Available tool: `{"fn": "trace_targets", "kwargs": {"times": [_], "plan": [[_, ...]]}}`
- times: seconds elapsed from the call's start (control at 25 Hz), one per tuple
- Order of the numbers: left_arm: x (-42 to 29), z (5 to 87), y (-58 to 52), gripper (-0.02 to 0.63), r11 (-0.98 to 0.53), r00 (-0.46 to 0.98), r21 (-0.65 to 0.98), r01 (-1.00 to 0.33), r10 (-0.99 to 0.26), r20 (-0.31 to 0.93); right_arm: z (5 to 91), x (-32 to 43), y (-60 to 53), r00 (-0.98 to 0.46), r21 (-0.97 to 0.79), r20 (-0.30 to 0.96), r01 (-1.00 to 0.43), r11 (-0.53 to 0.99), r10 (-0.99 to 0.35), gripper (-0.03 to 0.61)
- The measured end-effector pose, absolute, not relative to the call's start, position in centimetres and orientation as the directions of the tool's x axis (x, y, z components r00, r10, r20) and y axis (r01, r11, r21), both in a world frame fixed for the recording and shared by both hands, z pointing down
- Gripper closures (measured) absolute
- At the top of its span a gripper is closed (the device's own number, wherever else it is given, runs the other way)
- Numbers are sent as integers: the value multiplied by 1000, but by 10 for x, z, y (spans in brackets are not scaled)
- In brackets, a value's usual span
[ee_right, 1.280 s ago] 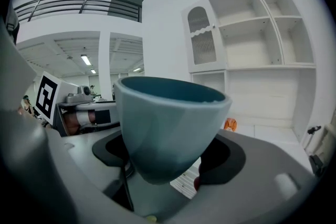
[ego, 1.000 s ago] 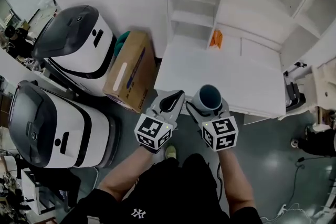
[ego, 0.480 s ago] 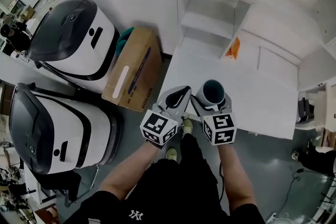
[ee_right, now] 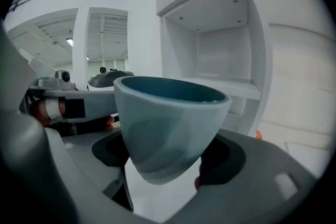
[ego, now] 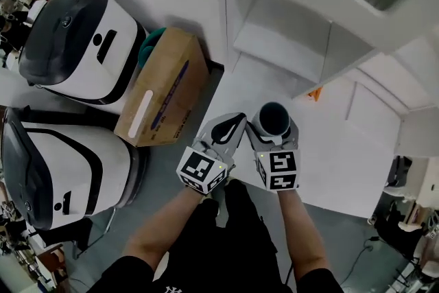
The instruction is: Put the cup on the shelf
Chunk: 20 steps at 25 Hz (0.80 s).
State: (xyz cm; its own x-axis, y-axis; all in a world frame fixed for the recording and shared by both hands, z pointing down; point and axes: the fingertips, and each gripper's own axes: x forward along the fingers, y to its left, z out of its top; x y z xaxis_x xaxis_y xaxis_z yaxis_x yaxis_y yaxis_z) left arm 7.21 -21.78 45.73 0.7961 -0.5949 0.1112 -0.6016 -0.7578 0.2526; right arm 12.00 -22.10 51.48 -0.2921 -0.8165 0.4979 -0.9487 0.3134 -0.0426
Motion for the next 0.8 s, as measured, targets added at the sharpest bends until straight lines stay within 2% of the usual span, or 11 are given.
{"fn": "trace_targets", "kwargs": {"times": [0.32, 0.8], "plan": [[81, 510, -276, 614, -737, 783, 277, -616, -612, 114, 582, 133, -294, -186, -44, 510, -981, 191, -840, 186], [82, 552, -328, 614, -717, 765, 283, -637, -633, 119, 628, 159, -361, -87, 53, 529, -989, 135, -844, 186]]}}
